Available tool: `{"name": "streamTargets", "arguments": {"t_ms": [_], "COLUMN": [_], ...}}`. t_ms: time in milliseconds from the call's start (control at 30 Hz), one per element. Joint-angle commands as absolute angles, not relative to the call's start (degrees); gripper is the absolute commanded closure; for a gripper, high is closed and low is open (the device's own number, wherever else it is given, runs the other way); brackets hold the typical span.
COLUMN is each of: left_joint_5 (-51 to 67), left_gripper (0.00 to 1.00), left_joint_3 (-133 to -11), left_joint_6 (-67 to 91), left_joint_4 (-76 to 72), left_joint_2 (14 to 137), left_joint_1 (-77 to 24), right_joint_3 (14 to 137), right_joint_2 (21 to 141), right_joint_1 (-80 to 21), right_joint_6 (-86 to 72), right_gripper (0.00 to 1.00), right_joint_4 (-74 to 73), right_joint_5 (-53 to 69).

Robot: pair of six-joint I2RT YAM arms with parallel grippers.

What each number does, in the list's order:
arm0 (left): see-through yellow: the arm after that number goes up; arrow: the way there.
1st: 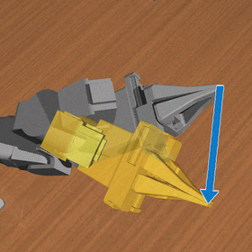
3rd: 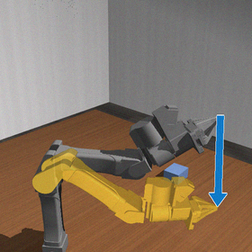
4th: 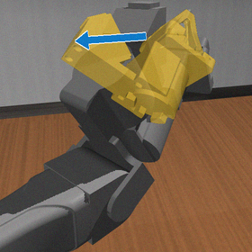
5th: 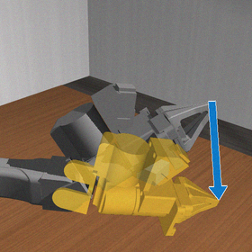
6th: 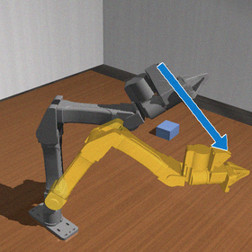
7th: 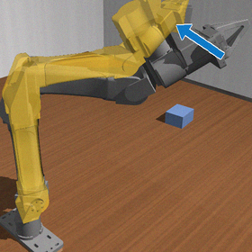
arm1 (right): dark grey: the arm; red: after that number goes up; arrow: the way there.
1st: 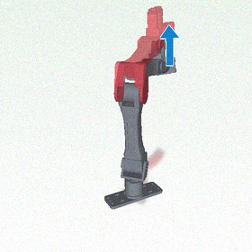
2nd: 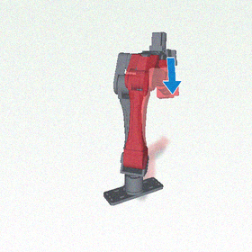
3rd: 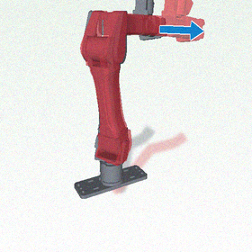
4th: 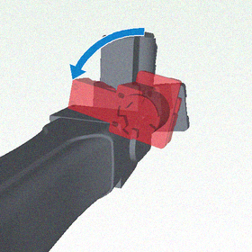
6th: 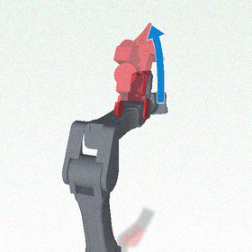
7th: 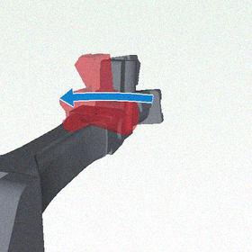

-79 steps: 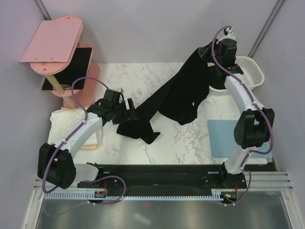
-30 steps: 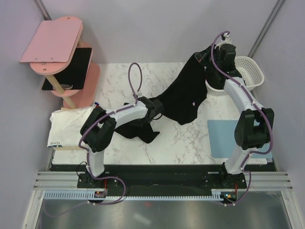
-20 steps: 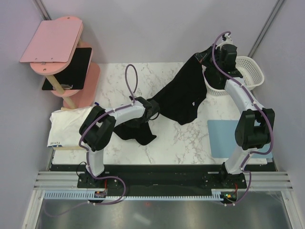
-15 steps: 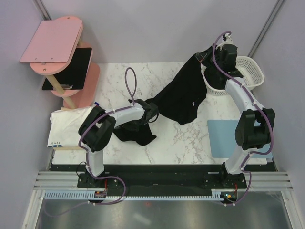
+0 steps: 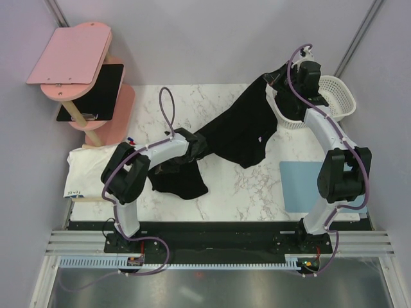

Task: Fold and stack the t-shirts
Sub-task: Flatten out the tshirt

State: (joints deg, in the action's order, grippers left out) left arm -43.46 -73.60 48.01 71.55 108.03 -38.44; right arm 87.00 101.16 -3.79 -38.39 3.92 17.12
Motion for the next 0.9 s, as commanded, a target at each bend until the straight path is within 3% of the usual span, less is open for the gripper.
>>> {"name": "streamTargets", "arguments": {"t_ms": [0,333,433,500,567,700,867], "left_joint_5": [-48.68,-49.31,-46.59,-43.43,-43.07,-39.12,-29.83], "left_gripper": [0.98,0.95,0.8,0.39,0.06,0.01,0.04], "left_joint_3": [-79.97,-101.84,-104.06,-102.32,-99.94,-89.95,-78.33], "left_joint_6": [48.43,39.55,36.32,34.37,34.63,34.19,34.71], "left_joint_4": [75.41,75.15,73.4,70.16,68.65,61.98,50.57], "left_joint_2": [105.73,120.58,122.43,121.04,119.01,109.62,91.46], "left_joint_1": [-36.21,-35.07,-35.07,-35.33,-35.68,-35.77,-34.63], "right_joint_3": [86.57,84.03,83.67,83.5,83.41,82.62,81.22], "right_joint_2": [97.38,96.86,96.77,96.77,96.68,96.77,96.42], "right_joint_1": [-2.46,-2.2,-2.2,-2.2,-2.2,-2.28,-2.2], "right_joint_6": [-38.94,-38.76,-38.5,-38.58,-38.67,-38.76,-38.67], "right_gripper": [1.0,1.0,1.0,1.0,1.0,1.0,1.0], "right_joint_4": [7.56,7.65,7.65,7.65,7.65,8.09,8.52], "right_joint_5": [16.87,17.05,17.14,17.05,17.23,17.4,17.49]}}
